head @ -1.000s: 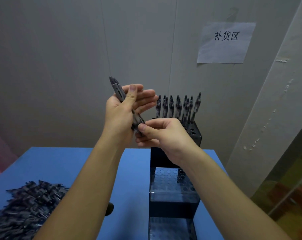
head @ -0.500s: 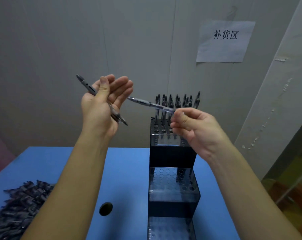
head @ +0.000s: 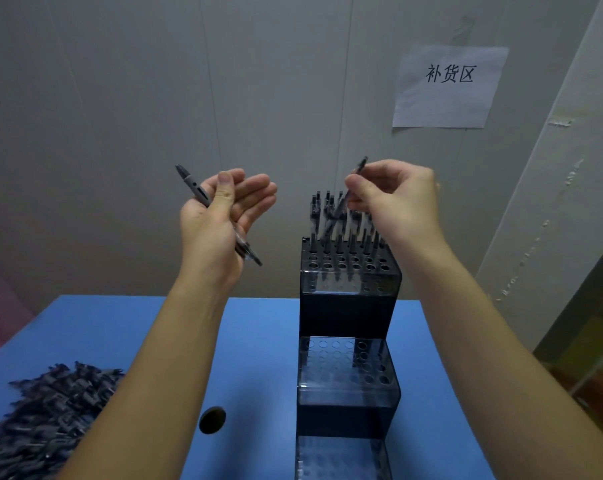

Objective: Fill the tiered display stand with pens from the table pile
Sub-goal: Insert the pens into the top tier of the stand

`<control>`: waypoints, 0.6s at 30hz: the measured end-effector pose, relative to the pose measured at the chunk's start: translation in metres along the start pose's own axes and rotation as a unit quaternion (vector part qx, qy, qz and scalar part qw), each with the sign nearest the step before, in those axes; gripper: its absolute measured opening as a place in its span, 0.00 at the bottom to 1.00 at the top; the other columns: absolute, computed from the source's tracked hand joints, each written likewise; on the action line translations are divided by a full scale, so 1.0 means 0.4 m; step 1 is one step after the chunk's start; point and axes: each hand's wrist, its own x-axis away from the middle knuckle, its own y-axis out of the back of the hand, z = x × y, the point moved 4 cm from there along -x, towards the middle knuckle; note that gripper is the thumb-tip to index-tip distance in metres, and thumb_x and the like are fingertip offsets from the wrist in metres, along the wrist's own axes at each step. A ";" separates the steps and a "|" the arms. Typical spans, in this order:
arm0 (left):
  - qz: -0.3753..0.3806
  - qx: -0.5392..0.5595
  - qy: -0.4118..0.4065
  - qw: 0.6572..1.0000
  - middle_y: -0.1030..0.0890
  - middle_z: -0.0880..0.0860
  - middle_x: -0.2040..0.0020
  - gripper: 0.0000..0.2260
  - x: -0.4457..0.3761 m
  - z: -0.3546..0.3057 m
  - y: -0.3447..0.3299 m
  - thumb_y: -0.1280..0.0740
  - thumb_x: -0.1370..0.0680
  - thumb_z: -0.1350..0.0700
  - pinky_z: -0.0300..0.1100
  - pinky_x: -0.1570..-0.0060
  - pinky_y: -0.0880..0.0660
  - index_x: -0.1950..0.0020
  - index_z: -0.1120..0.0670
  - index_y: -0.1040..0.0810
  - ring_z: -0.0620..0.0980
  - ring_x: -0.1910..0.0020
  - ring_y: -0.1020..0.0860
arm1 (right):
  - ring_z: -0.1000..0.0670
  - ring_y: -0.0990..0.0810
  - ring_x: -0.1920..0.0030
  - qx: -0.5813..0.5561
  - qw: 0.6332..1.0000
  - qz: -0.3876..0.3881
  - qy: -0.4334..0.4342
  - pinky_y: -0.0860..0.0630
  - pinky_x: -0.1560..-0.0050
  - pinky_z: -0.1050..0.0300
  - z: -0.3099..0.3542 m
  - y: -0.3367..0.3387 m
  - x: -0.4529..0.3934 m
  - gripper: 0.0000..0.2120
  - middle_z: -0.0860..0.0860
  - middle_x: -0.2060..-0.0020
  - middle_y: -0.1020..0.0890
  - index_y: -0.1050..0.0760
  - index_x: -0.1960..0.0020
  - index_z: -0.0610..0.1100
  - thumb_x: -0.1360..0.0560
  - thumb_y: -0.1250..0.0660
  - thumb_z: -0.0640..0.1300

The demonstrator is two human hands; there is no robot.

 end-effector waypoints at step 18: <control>-0.014 -0.013 0.019 1.000 0.14 0.61 0.56 0.10 0.006 0.022 0.011 0.42 0.13 0.57 0.49 0.50 0.16 0.46 0.63 0.25 0.60 0.52 0.14 | 0.47 0.15 0.56 0.265 0.956 0.125 0.010 0.18 0.43 0.49 -0.035 -0.099 0.039 0.10 0.48 0.64 0.15 0.13 0.53 0.44 0.26 0.23 0.52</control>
